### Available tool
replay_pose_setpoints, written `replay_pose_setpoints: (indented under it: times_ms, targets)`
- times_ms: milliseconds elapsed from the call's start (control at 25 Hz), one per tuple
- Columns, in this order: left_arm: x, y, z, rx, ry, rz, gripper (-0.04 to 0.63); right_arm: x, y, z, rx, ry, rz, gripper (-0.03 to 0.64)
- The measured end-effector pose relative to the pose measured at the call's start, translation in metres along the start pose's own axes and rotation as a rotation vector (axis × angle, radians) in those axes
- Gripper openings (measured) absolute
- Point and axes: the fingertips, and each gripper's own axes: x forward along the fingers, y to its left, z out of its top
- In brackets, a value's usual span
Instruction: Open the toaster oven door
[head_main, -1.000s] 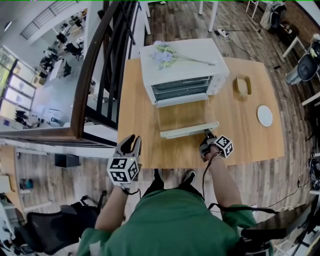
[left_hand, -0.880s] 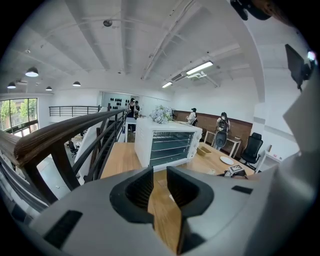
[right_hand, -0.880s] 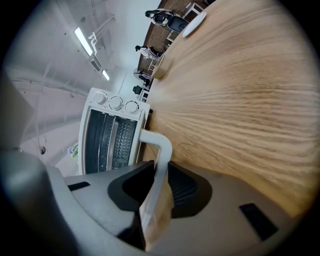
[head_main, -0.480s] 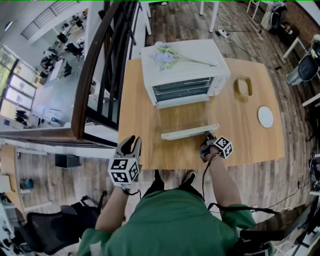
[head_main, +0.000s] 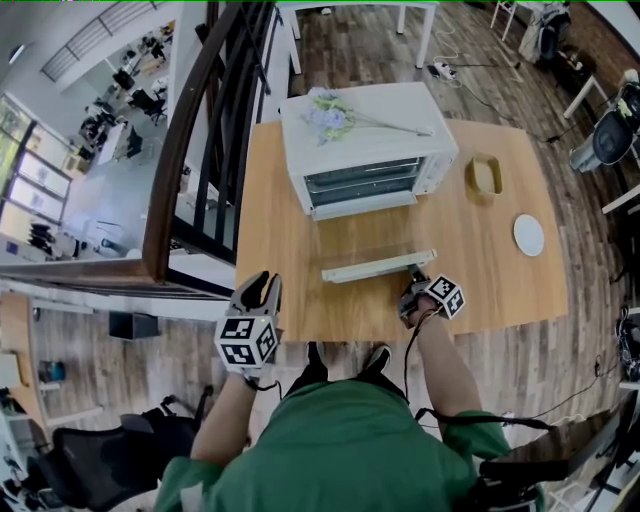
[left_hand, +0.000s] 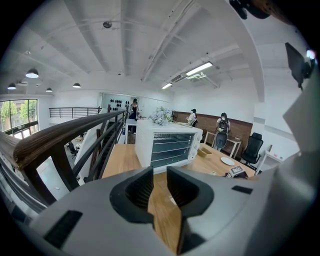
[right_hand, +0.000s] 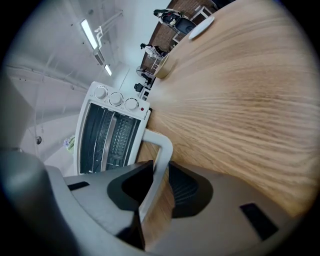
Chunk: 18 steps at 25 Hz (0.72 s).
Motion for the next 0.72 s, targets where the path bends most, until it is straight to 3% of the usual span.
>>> replay_pose_setpoints:
  times_ms: [480, 720]
  targets:
    - [0.014, -0.011, 0.003, 0.003, -0.007, -0.042, 0.095, -0.023, 0.003, 0.012, -0.014, -0.041, -0.011, 0.107]
    - [0.022, -0.020, 0.011, 0.004, -0.020, -0.067, 0.095, -0.038, 0.068, 0.018, -0.122, -0.042, 0.117, 0.070]
